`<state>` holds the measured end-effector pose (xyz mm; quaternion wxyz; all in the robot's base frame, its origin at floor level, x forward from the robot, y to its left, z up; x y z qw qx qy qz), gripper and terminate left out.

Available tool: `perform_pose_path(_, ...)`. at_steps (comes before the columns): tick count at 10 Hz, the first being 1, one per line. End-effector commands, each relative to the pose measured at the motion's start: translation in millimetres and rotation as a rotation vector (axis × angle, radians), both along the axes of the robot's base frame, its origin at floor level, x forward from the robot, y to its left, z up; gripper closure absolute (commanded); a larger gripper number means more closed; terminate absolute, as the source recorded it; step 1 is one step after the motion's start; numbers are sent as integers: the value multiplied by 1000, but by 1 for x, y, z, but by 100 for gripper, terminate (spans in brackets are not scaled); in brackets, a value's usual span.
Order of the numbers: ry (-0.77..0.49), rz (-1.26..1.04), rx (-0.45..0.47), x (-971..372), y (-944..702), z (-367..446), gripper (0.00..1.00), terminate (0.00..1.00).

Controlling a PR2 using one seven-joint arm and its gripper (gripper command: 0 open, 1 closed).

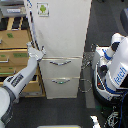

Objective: Opening the fridge

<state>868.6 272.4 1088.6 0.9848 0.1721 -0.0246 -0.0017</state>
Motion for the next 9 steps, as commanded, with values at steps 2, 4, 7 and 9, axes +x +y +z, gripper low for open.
perform_pose_path(2, 97, -45, -464, 48, 14, -19, 0, 0)
perform_pose_path(4, 82, -64, -463, 47, 11, -17, 0, 0)
perform_pose_path(7, 50, -78, -437, 47, 11, -12, 0, 0)
perform_pose_path(9, 60, -90, -521, 45, 10, -11, 0, 0)
